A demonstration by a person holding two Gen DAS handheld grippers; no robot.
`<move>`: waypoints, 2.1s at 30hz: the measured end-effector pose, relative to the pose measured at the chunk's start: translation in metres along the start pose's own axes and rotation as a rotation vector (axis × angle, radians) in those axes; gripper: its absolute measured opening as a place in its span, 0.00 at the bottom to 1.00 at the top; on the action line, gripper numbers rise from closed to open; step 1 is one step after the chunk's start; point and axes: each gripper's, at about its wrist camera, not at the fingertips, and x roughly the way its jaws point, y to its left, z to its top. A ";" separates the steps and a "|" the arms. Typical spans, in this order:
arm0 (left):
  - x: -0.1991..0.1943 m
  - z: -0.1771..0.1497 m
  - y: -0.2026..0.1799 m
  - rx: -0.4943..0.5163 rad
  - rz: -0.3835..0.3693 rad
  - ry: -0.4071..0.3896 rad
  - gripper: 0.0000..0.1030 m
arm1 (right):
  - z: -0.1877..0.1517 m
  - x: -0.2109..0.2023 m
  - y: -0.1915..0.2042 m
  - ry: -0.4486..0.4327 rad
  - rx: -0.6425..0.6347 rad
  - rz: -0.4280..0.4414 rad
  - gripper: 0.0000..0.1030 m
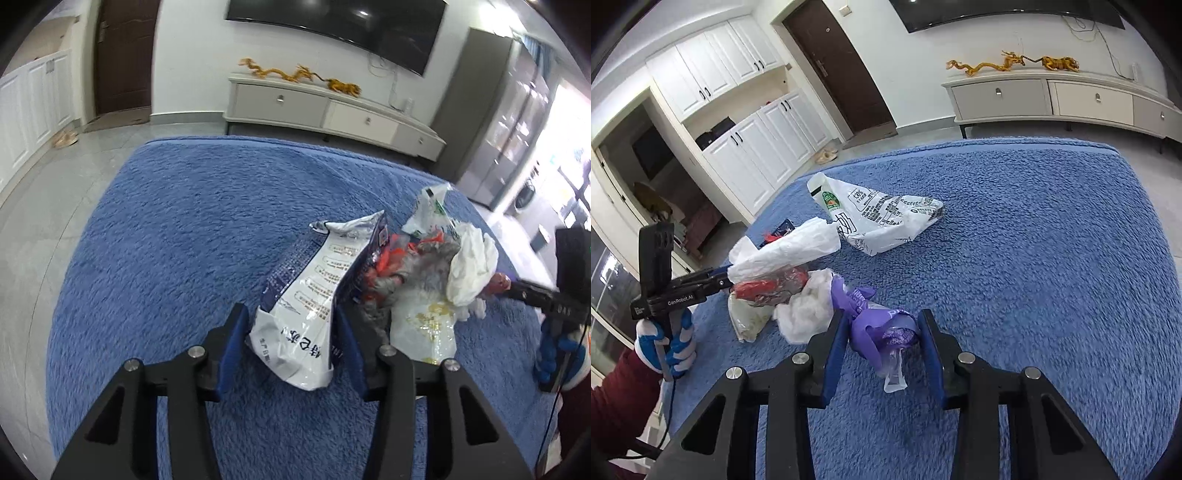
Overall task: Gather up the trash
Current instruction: 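Grasp purple glove with right tool while left tool grasps white-blue printed snack bag, then carry the purple glove and snack bag over the trash bin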
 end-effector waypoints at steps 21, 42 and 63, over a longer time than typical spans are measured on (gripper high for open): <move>-0.111 0.005 -0.018 -0.168 -0.065 -0.183 0.43 | -0.019 -0.087 0.022 -0.175 0.038 0.009 0.35; -0.010 0.081 -0.284 0.102 -0.446 -0.042 0.43 | -0.046 -0.204 -0.114 -0.420 0.442 -0.347 0.35; 0.218 0.068 -0.516 0.215 -0.474 0.342 0.44 | -0.117 -0.197 -0.290 -0.303 0.883 -0.617 0.37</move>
